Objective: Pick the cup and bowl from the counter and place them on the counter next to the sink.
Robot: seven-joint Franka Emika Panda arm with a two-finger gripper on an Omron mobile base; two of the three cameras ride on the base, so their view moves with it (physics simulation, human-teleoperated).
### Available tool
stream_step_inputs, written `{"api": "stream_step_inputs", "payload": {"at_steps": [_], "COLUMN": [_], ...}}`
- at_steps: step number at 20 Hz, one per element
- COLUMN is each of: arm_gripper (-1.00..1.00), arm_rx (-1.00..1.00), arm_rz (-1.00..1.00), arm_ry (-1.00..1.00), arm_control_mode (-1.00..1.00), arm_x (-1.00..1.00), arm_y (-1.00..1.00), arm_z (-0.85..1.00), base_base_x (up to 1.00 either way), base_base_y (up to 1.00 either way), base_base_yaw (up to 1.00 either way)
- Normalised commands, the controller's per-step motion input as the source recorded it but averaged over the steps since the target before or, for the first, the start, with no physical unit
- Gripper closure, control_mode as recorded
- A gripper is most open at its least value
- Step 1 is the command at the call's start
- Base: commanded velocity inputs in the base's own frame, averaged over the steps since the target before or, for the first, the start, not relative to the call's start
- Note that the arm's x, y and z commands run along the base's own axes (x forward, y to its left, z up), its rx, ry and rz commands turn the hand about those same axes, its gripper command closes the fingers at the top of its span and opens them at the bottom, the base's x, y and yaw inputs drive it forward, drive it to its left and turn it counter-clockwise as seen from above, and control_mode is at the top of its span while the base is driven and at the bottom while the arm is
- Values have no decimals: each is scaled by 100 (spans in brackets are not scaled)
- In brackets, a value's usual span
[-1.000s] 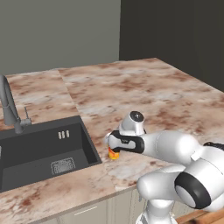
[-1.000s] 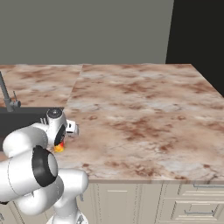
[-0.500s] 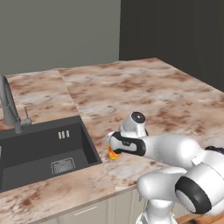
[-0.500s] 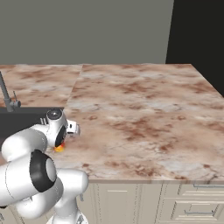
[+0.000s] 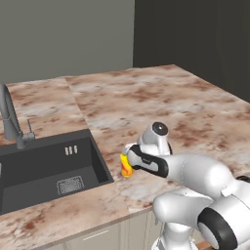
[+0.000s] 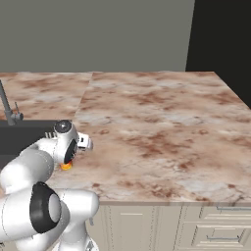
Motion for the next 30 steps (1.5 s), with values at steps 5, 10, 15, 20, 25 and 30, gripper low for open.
{"api": "stream_step_inputs", "payload": {"at_steps": [5,10,15,20,25,30], "arm_gripper": [-100,-100,-100,-100,-100,-100], "arm_rx": [0,0,0,0,0,0], "arm_rz": [-4,-2,-3,-1,0,0], "arm_ry": [1,7,6,7,4,9], "arm_control_mode": [-100,-100,-100,-100,-100,-100], "arm_x": [-6,-50,-87,-90,-93,-92], "arm_y": [-5,-28,-39,-33,-37,-22], "arm_z": [55,44,32,38,19,3], "base_base_x": [0,0,0,0,0,0], "base_base_y": [0,0,0,0,0,0], "base_base_yaw": [0,0,0,0,0,0]}}
